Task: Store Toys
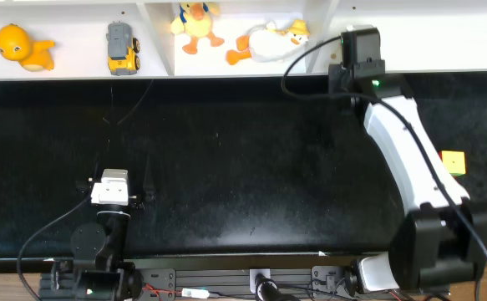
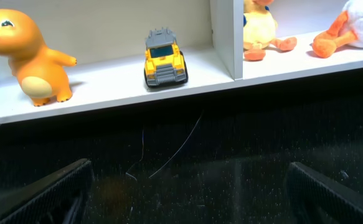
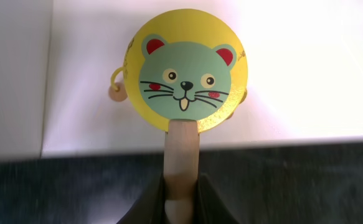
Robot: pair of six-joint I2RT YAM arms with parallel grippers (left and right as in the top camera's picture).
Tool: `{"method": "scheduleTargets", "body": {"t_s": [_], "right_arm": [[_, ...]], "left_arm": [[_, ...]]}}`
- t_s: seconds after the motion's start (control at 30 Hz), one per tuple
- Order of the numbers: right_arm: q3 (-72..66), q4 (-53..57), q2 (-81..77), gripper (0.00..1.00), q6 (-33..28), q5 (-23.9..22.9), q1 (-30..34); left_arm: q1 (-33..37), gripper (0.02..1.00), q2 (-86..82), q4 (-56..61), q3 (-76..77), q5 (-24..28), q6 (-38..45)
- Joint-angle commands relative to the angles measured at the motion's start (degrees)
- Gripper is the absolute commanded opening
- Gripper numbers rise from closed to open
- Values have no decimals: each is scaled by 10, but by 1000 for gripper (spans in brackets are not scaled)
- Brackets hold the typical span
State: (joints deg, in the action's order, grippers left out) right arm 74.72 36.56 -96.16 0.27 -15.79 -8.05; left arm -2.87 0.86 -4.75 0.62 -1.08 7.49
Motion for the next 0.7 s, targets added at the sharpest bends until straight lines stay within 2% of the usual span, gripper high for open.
{"method": "scheduleTargets", "body": {"t_s": [0.03, 0.23, 0.53, 0.7], "right_arm": [[42, -26, -33, 84, -8, 15, 12], [66, -46, -78, 108, -7, 23, 14], [67, -76, -100, 251, -7, 36, 14], [67, -69, -86, 474, 0, 44, 14]], "left_arm": [[3, 998, -7, -1, -2, 6, -4], [3, 993, -7, -1, -2, 6, -4], [3, 993, -7, -1, -2, 6, -4], [3, 996, -7, -1, -2, 6, -4]]}}
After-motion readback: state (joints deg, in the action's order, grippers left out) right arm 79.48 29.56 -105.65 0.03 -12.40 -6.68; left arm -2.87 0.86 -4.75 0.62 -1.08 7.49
